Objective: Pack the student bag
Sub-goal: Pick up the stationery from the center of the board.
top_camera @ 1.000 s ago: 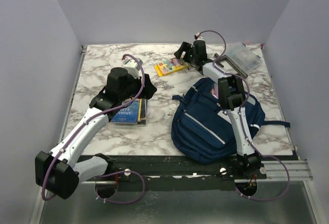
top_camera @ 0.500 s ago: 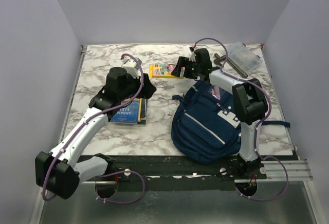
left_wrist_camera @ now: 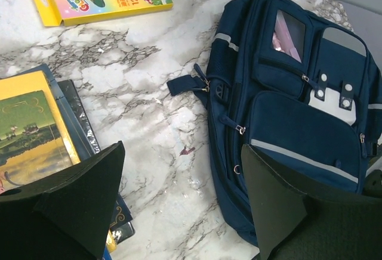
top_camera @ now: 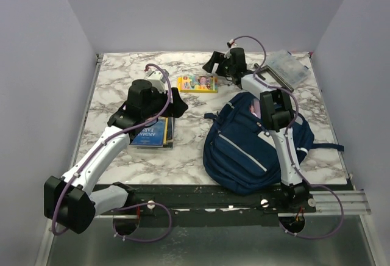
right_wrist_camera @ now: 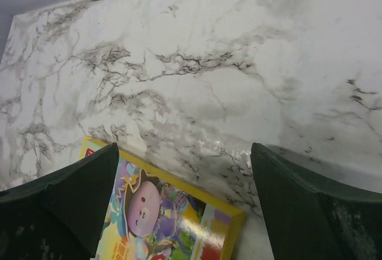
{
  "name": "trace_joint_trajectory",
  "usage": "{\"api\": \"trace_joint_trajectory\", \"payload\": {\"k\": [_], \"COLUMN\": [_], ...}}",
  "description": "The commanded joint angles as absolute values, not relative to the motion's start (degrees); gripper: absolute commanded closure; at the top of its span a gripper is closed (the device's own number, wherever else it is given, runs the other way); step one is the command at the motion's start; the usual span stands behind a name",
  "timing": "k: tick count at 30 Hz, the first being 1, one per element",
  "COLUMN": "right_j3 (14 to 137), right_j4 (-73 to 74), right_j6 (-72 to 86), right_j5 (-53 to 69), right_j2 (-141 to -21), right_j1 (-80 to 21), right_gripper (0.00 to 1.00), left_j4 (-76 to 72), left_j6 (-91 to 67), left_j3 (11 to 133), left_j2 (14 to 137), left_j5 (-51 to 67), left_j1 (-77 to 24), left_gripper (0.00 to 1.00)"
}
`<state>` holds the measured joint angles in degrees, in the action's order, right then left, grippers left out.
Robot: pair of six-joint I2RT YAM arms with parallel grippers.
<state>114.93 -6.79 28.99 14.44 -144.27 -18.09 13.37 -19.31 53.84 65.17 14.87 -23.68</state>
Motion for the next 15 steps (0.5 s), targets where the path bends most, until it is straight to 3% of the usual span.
{"api": "trace_joint_trajectory", "payload": {"k": [1, 6, 15], "right_j3": [122.41, 121.85, 72.63], "right_j4": [-10.1, -8.5, -19.26], "right_j6": [28.6, 30.98, 36.41], "right_j5": [25.41, 35.08, 34.93], "right_j2": [-151.3, -152.58, -122.24], "right_j1": [-18.81, -18.89, -23.0], "right_gripper": [0.06, 0.15, 0.18], "left_j4": [12.45, 11.6, 12.92], "left_j6": [-22.99, -31.11, -51.15], "left_j3": [52.85, 51.98, 51.11], "left_j2": [66.05, 67.59, 74.52], "left_j5": [15.63, 15.03, 11.41], "left_j1": [-23.38, -23.38, -23.38], "left_gripper": [0.19, 0.21, 0.23]}}
